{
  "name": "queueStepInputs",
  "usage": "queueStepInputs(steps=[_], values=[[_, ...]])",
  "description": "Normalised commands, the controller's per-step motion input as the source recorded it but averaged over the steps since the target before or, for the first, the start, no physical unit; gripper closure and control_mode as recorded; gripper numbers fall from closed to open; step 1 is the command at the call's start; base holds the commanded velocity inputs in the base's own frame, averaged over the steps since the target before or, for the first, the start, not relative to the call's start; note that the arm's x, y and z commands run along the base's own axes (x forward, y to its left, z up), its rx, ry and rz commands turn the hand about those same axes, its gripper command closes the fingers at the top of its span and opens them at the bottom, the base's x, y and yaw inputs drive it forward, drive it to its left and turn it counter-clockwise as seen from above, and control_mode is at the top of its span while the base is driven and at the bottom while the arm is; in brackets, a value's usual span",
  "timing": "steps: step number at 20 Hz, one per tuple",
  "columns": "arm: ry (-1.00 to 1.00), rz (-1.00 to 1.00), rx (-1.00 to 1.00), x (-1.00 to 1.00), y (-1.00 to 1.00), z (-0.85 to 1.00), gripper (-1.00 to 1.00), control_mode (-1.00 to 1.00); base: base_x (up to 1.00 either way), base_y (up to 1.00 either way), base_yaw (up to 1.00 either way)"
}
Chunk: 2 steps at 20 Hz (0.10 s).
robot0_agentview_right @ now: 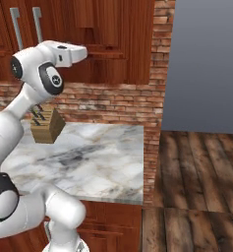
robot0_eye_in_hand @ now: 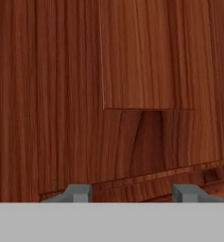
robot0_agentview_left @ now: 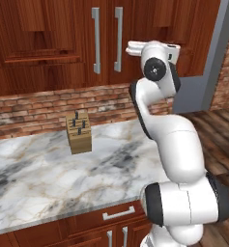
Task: Open the cabinet. Pick the dish brush and place it next to the sink. Then close the cabinet.
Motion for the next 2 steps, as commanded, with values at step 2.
queueStepInputs(steps=[2], values=[[0.08,0.00,0.00,0.35,-0.02,0.00,-1.00,-1.00,0.00,0.00,0.00]])
